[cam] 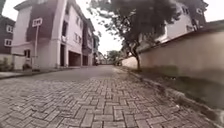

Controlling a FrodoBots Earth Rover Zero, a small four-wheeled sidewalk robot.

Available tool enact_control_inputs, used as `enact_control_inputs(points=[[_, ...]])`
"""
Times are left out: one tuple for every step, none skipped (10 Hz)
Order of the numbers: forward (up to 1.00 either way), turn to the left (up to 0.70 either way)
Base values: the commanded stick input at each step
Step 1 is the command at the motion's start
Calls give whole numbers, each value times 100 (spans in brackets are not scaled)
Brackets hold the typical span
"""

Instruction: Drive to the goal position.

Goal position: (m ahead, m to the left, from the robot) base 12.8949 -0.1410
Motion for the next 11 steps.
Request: enact_control_inputs(points=[[69,4],[69,3],[69,3],[69,3],[69,3],[69,3],[69,3],[69,3],[69,3],[69,3],[69,3]])
